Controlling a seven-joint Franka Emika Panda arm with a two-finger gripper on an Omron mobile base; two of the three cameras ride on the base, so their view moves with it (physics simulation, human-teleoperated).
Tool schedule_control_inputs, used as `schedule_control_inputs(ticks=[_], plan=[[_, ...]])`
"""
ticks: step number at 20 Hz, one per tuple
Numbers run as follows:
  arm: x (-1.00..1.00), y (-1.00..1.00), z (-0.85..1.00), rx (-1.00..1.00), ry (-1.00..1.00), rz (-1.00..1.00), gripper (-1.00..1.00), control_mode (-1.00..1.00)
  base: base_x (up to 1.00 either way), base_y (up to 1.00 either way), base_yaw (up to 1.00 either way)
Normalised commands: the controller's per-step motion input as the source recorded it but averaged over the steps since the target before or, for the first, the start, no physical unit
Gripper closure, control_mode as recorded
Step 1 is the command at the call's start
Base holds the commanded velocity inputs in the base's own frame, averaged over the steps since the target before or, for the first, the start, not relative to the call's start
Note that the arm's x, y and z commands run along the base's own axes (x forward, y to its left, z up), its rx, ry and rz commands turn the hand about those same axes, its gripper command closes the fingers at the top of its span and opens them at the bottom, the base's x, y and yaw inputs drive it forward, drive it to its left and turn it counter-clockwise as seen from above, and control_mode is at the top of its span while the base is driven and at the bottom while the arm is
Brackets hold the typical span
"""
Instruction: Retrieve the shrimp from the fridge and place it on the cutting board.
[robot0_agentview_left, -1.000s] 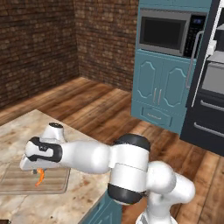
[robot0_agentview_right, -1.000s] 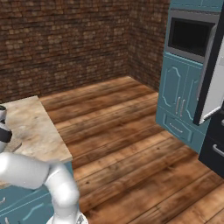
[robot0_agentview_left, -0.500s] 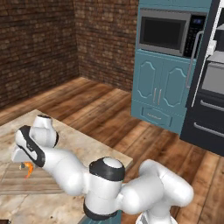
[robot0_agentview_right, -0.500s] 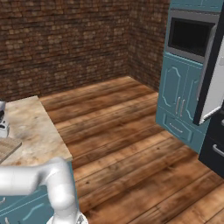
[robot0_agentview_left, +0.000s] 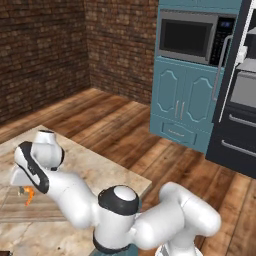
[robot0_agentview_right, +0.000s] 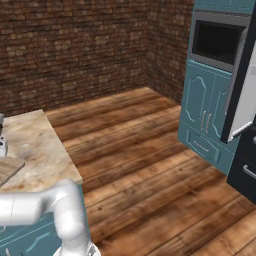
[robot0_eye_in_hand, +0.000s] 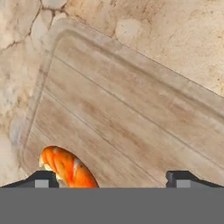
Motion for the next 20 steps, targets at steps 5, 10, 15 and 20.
schedule_control_inputs(ticks=[5,10,15,20], plan=[[-0.76,-0.20,0.00,0.00,0.00,0.00,-1.00,-1.00,0.00,0.00,0.00],[-0.58,-0.40,0.00,0.00,-0.03,0.00,-1.00,-1.00,0.00,0.00,0.00],[-0.06,-0.69,0.00,-0.03,-0.10,0.00,-1.00,-1.00,0.00,0.00,0.00],[0.06,-0.62,0.00,-0.02,-0.13,-0.01,-1.00,-1.00,0.00,0.00,0.00]])
